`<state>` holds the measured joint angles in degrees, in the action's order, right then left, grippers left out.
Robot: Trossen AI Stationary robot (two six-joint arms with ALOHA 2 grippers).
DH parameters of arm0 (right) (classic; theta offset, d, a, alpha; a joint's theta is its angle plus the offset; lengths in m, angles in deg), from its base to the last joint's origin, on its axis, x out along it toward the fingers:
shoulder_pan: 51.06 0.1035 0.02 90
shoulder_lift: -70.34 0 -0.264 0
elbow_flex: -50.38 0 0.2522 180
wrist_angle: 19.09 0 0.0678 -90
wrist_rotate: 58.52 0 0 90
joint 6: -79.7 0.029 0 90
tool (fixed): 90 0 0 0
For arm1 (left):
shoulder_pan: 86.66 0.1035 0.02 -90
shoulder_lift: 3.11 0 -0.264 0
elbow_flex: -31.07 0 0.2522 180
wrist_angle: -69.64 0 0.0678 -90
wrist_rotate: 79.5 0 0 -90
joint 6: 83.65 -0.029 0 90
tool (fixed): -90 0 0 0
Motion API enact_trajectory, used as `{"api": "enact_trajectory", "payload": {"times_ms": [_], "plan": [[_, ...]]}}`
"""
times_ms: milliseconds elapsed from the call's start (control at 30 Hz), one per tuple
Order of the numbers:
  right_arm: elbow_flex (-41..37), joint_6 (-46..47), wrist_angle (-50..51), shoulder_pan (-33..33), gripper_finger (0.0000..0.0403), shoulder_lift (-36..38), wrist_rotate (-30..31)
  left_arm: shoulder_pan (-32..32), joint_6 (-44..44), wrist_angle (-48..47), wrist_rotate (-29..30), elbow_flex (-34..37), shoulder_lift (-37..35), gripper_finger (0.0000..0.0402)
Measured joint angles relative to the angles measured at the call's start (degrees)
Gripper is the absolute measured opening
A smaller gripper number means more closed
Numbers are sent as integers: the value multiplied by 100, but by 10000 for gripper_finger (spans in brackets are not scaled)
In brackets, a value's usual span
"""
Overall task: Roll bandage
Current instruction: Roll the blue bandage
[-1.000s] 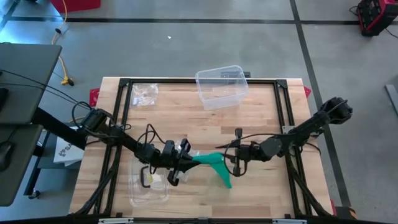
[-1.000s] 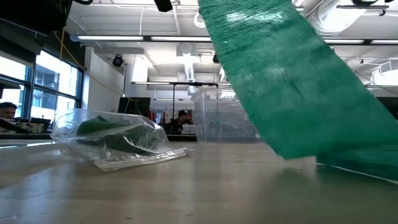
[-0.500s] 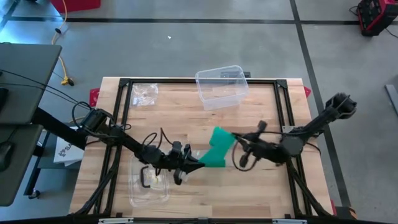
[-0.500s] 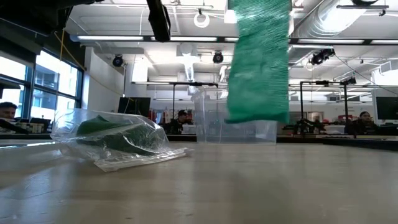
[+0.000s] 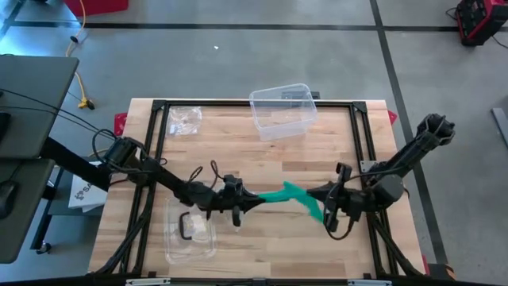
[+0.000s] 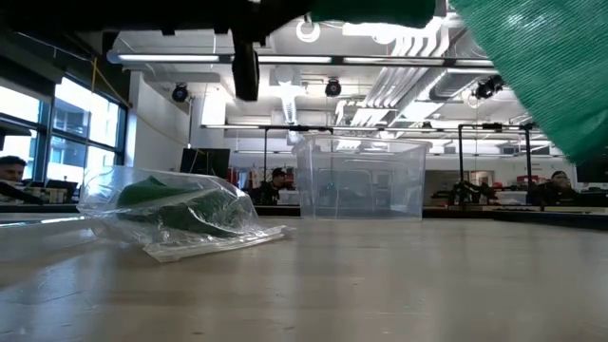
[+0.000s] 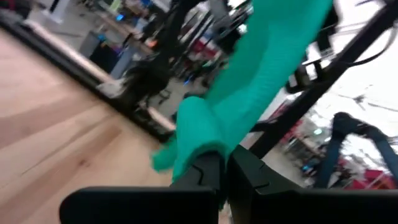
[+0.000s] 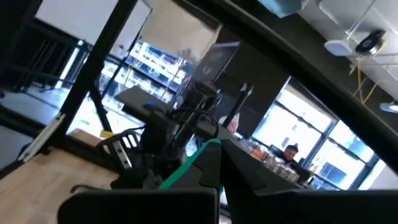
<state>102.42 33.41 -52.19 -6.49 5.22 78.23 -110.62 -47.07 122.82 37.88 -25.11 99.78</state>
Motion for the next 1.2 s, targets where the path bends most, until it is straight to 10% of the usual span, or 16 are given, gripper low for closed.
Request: {"api": "enact_trajectory", "payload": {"times_ms": [400,833,1033,1200], "plan": [[2,3716,3132,91,0,-22,-136,285,748,-1646,152,-343,1014,8],[2,6121,4556,-244,8,-631,-1203,682,-30,-1478,-615,-590,1822,156],[2,7072,4473,-568,99,-1715,-2354,715,-47,-1764,-598,-591,1779,191],[2,8245,4482,-763,191,-2590,-2113,702,-66,-1901,-602,-594,1768,199]]}}
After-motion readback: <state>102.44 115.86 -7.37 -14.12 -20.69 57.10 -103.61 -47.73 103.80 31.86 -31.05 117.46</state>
